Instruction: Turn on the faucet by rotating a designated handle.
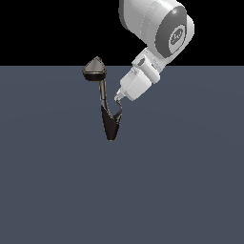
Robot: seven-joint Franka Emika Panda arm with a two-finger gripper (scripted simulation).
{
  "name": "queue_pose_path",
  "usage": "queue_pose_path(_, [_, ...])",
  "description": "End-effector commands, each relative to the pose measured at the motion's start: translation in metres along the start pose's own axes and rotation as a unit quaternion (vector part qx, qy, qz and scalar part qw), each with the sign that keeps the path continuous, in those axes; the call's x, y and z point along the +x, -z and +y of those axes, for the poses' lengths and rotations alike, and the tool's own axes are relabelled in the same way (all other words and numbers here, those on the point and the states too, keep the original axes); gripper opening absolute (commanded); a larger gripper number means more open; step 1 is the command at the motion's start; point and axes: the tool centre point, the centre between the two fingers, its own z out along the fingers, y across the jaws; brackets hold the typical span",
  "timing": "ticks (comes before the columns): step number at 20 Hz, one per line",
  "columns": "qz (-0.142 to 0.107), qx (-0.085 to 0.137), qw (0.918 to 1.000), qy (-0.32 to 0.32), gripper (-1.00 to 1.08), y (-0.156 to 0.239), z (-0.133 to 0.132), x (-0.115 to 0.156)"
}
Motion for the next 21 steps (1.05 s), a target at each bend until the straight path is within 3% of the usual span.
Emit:
queue_pose_path(1, [-0.002, -0.005, 1.0, -0.003, -1.0, -0.001, 0.013, 0.005])
queue_pose_path(9, [-0.003, -0.007, 1.0, -0.002, -1.0, -0.001, 0.043, 0.014])
queue_pose_path(11, [-0.002, -0.002, 1.0, 0.008, -1.0, 0.001, 0.032, 0.004])
queue_pose_path(21, [-0.004, -0.008, 1.0, -0.001, -1.0, -0.001, 0.062, 0.064])
